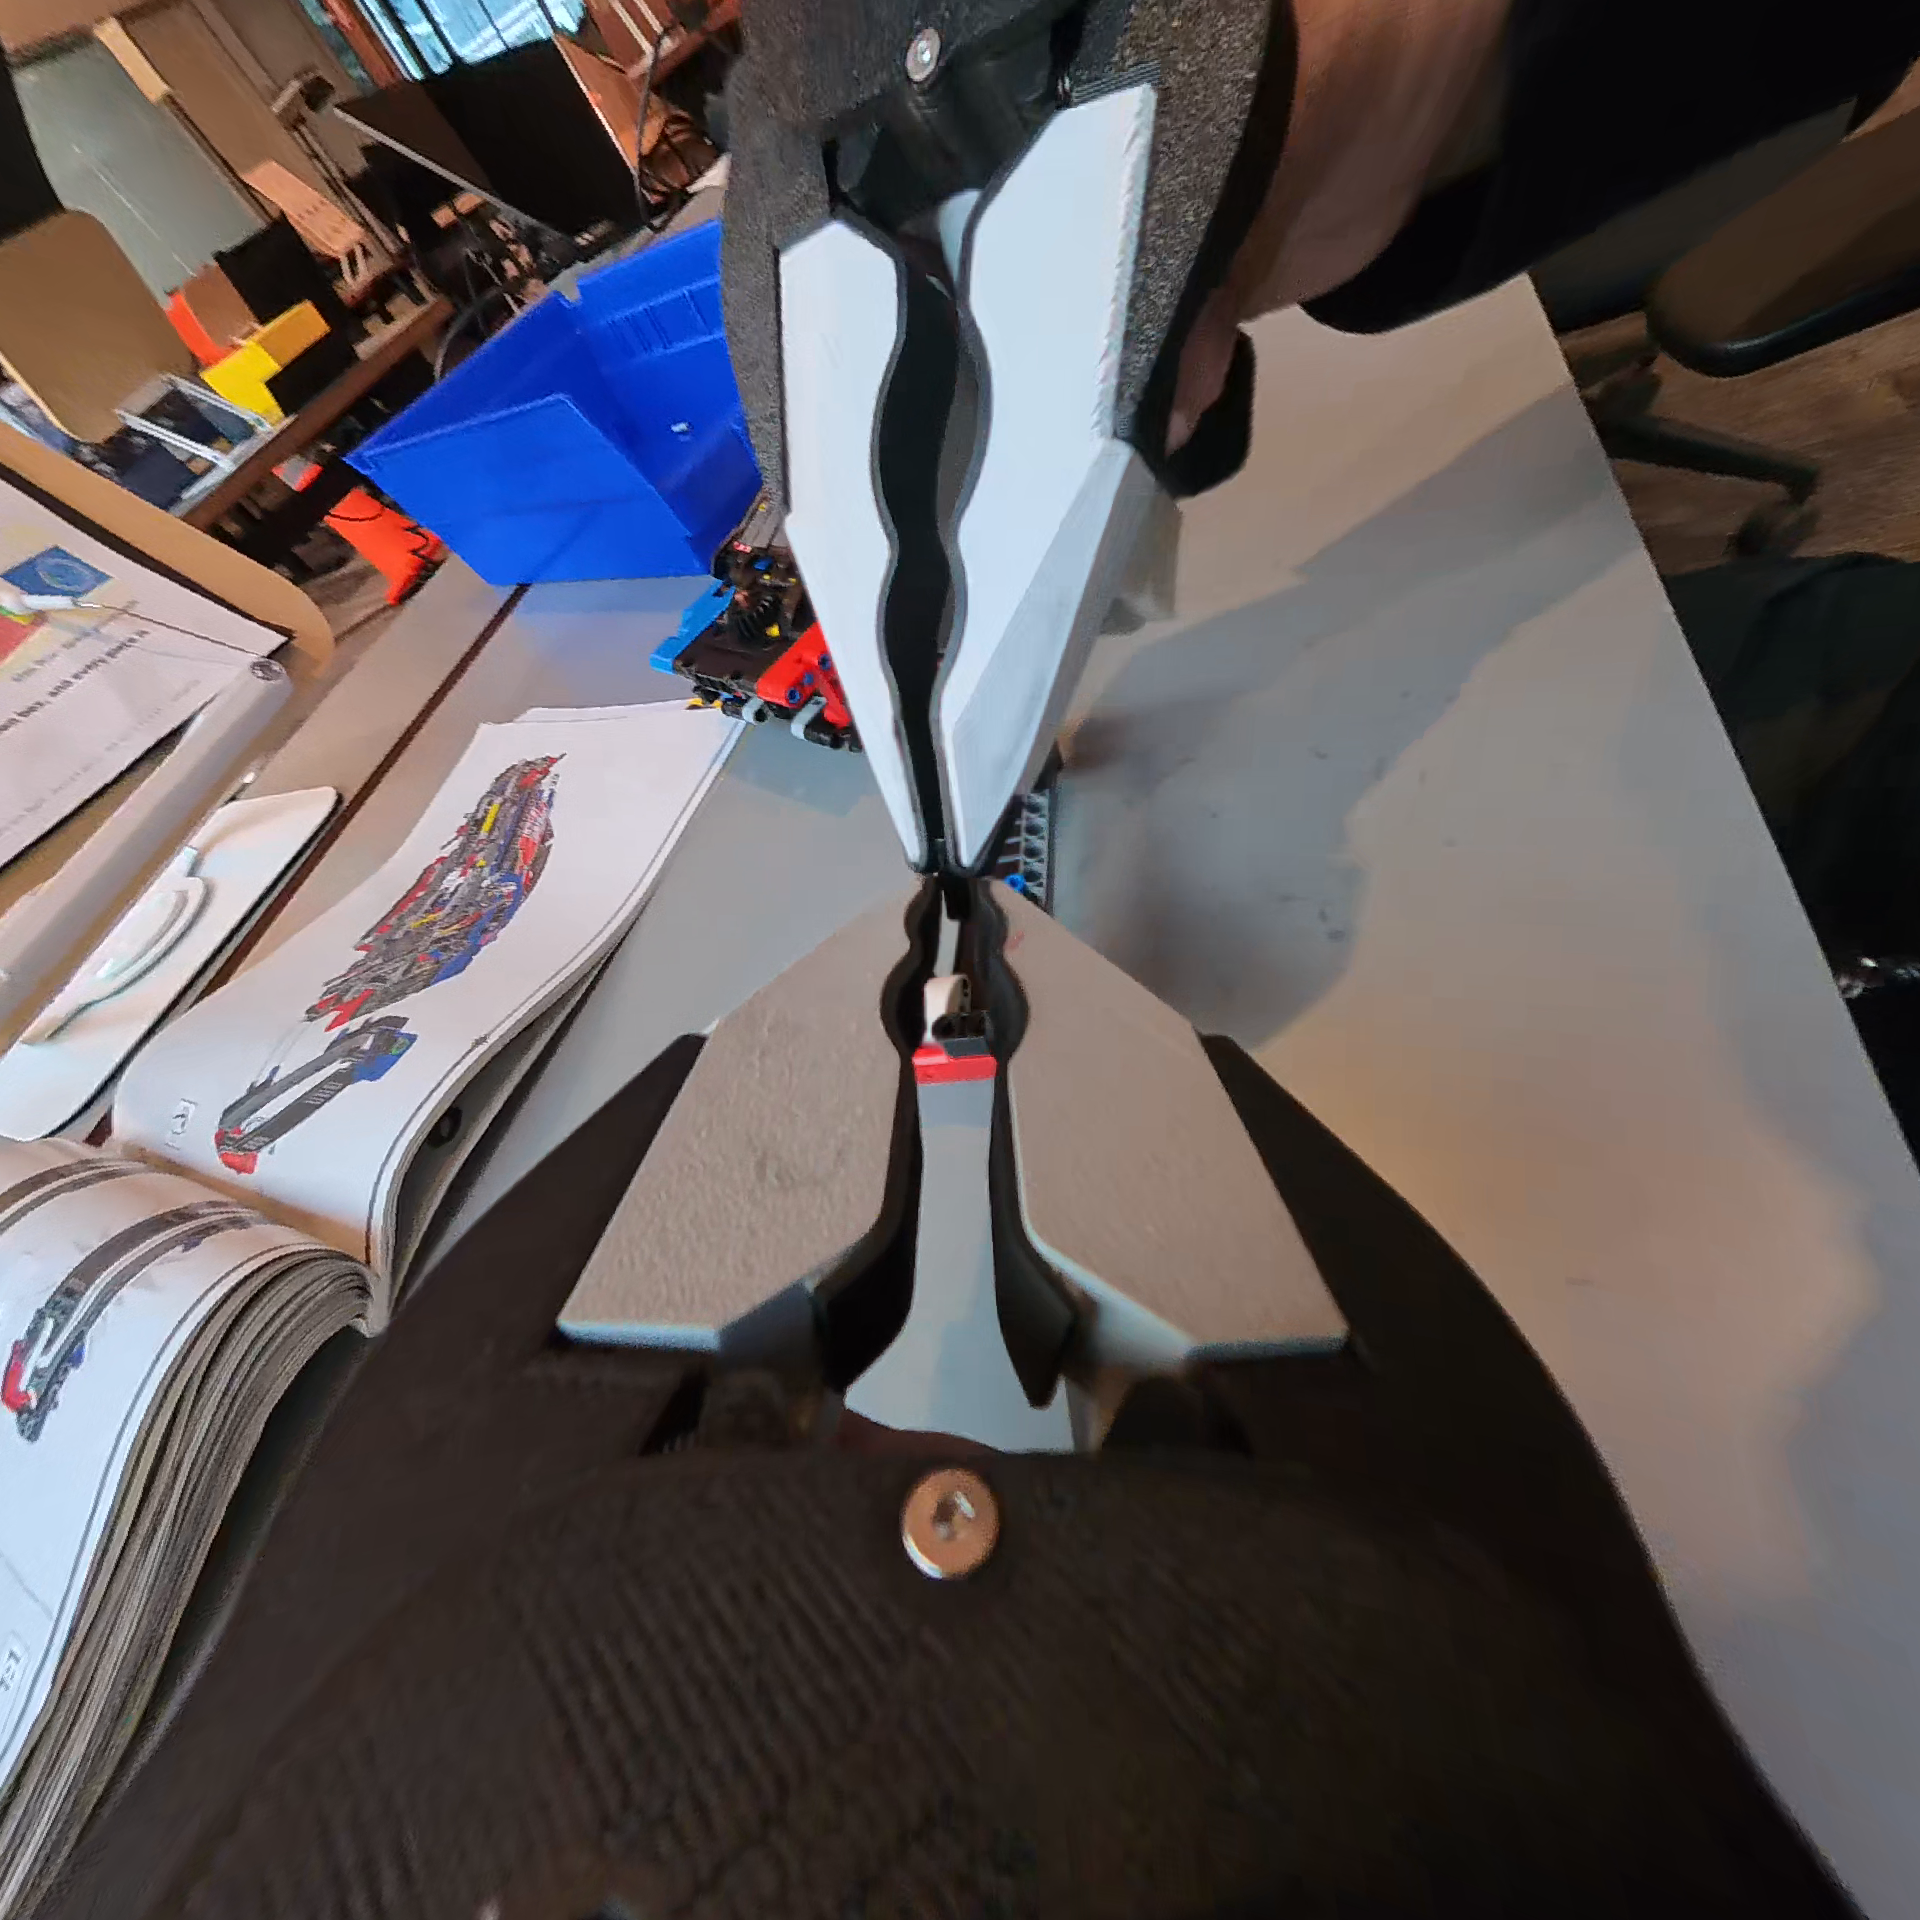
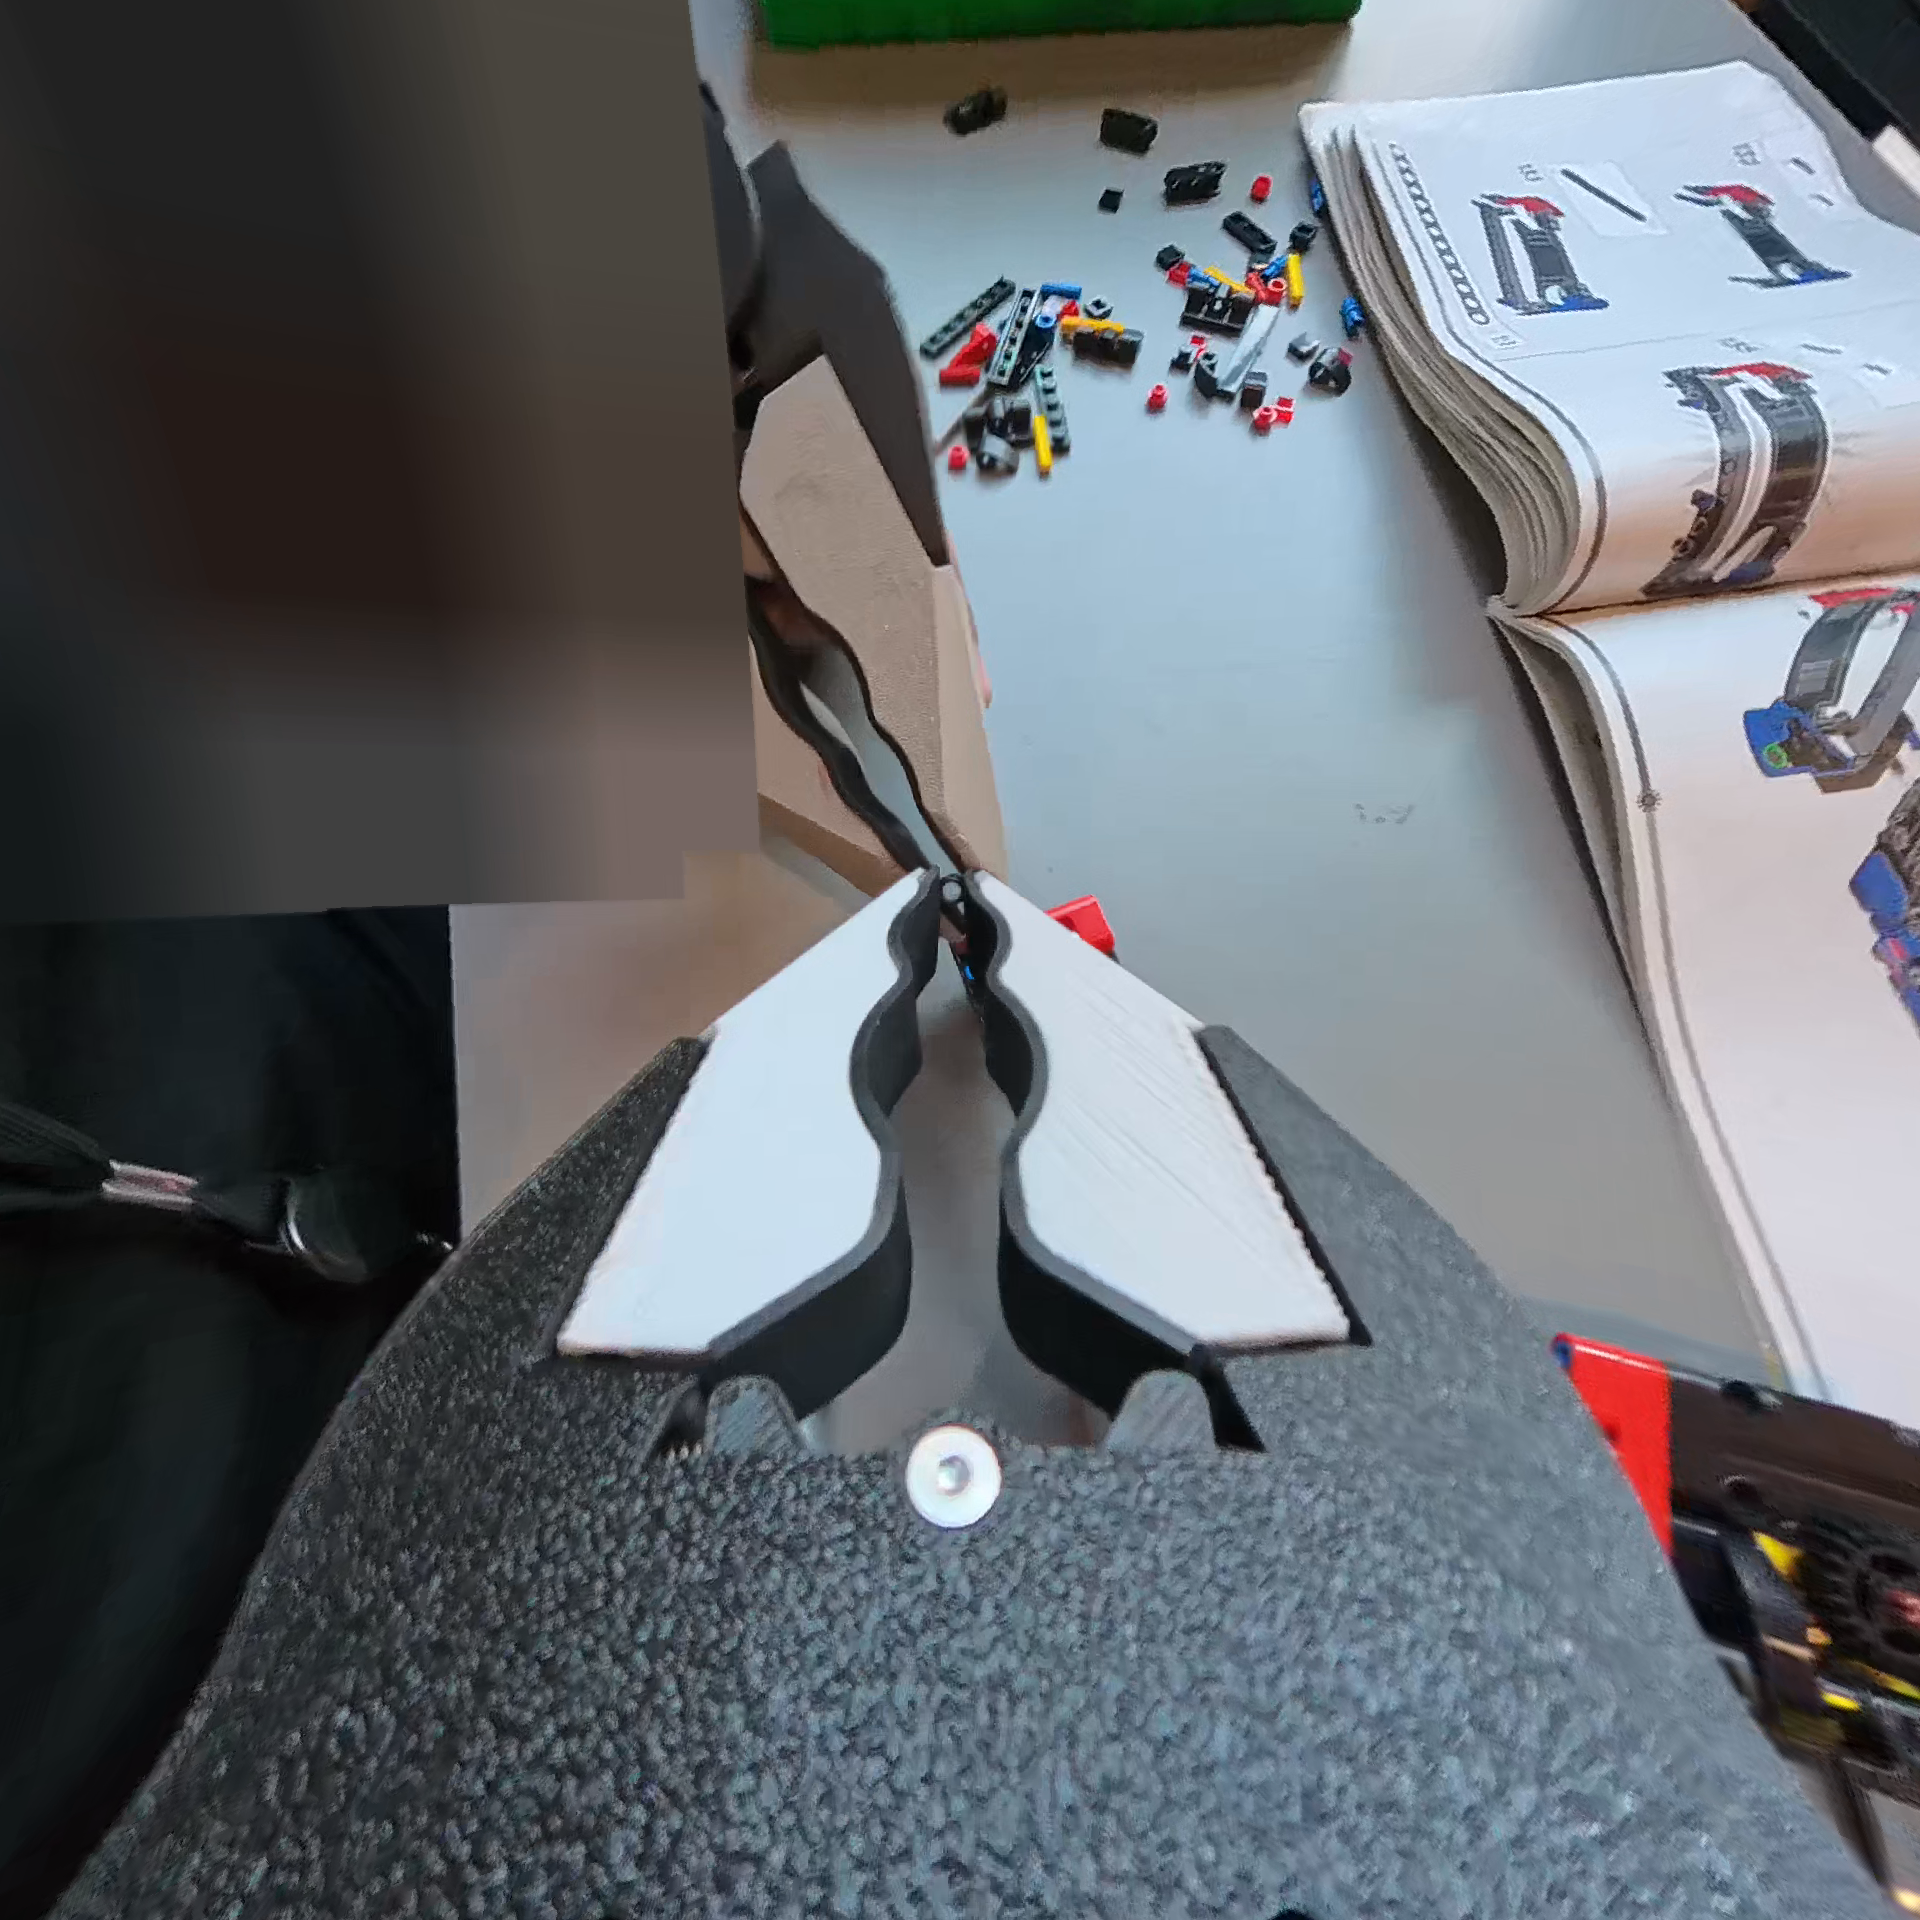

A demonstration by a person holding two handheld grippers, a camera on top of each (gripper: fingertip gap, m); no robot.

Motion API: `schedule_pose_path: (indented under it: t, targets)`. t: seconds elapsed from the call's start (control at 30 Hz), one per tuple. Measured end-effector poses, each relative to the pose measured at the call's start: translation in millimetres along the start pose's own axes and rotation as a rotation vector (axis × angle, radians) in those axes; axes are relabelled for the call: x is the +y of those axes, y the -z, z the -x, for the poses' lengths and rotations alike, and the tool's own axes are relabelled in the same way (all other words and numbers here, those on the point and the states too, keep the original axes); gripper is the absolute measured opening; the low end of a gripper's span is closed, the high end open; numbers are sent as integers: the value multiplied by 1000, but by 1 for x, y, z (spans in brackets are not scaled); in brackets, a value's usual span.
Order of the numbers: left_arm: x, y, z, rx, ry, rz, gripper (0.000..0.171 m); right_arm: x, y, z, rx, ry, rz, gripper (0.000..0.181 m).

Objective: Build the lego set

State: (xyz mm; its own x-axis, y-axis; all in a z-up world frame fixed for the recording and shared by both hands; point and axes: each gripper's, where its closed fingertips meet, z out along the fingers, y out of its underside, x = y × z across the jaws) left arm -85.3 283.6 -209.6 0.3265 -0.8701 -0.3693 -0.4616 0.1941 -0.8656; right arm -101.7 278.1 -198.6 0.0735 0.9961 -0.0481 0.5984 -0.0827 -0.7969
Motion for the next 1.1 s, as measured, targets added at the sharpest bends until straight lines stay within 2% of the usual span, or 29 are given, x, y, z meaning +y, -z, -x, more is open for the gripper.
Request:
schedule_pose_path:
  t: [0.13, 0.23, 0.33, 0.6, 0.73, 1.1]
  targets:
    - [-8, 3, 12, -75, 53, -41, 1, -13, 5, -6, -10, -142, -126, 5]
    - [-21, 9, 21, -121, 116, -128, 2, -28, 14, -7, -87, -281, -261, 5]
    - [-23, 12, 30, -198, 107, -139, 2, -34, 20, -12, -94, -346, -316, 1]
    - [-23, 10, 30, -231, 97, -128, 2, -34, 19, -15, 5, -247, -259, 4]
    - [-23, 11, 33, -246, 102, -124, 2, -32, 16, -11, 8, -205, -225, 7]
    - [-21, 11, 34, -227, 159, -117, 2, -31, 12, -16, 86, -130, -186, 4]
